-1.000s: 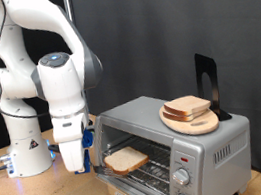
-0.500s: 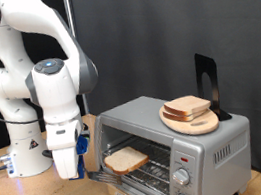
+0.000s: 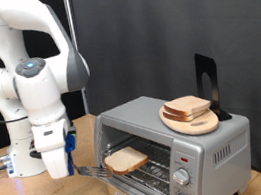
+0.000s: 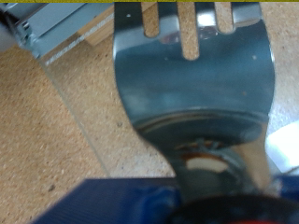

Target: Make a piece of toast with the oven

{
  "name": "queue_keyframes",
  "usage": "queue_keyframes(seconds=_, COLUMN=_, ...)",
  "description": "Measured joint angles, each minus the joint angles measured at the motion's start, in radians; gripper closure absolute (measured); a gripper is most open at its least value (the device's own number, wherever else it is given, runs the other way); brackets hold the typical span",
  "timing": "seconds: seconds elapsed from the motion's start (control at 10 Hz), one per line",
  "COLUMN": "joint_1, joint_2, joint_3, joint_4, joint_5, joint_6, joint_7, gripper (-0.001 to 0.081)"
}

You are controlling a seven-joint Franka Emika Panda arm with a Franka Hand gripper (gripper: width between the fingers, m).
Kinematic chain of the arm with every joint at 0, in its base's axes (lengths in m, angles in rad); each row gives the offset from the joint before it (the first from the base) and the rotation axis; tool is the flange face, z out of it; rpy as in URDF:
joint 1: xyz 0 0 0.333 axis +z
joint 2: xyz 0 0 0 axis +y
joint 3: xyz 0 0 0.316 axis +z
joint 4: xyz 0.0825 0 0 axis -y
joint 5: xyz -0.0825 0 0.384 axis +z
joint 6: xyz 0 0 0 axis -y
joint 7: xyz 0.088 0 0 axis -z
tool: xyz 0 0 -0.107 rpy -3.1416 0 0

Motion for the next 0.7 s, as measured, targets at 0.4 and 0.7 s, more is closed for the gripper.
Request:
queue_keyframes(seconds=0.4, joint_1=-0.006, joint_2=-0.03, joint_3=-0.059, joint_4=0.032, joint_5=0.007, joint_6=-0.068, joint_7=-0.04, gripper=0.0537)
queue_keyframes(seconds=0.7, joint_1=-0.011, joint_2=-0.03, joint_3=-0.065, joint_4=0.056, joint_5=0.007, joint_6=-0.088, joint_7=-0.027, gripper=0.0537)
